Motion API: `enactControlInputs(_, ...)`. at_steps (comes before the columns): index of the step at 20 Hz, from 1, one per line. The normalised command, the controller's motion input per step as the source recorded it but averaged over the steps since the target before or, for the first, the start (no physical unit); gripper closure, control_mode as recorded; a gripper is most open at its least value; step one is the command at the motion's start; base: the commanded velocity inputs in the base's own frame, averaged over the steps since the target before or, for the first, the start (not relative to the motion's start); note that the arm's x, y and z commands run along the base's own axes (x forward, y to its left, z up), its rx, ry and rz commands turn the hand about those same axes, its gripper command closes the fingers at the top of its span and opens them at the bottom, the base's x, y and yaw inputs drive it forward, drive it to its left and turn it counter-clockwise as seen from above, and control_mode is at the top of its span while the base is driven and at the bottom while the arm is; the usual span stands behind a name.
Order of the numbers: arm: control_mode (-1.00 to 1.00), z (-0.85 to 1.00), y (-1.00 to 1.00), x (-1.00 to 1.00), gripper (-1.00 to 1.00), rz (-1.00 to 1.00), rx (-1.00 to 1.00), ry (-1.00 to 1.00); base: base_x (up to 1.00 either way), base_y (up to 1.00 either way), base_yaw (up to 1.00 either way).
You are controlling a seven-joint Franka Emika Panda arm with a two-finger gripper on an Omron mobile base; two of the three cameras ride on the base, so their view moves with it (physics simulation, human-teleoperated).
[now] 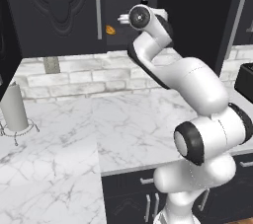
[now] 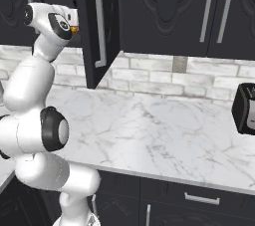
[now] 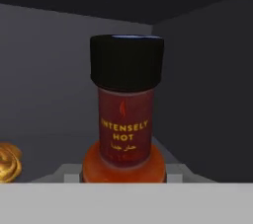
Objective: The dining table condiment station is running low on condiment bottle. Refill the condiment station by opening the cabinet and taking the condiment bottle from the cabinet and placing it on the dining table.
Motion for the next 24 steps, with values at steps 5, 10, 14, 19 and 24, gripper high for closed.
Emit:
enactControlInputs(5,-1.0,0.0,-0.09,-1.0,1.0,-0.07,0.01,-0.2,0.0,0.0,0.0)
enactControlInputs(10,-1.0,0.05,0.0,-1.0,1.0,-0.09,0.05,-0.04,0.0,0.0,0.0)
enactControlInputs(14,-1.0,0.3,0.0,-1.0,1.0,-0.08,0.12,0.02,0.0,0.0,0.0)
enactControlInputs(19,-1.0,0.17,0.0,-1.0,1.0,-0.05,0.07,0.04,0.0,0.0,0.0)
enactControlInputs(24,-1.0,0.0,0.0,-1.0,1.0,0.0,0.04,0.0,0.0,0.0,0.0)
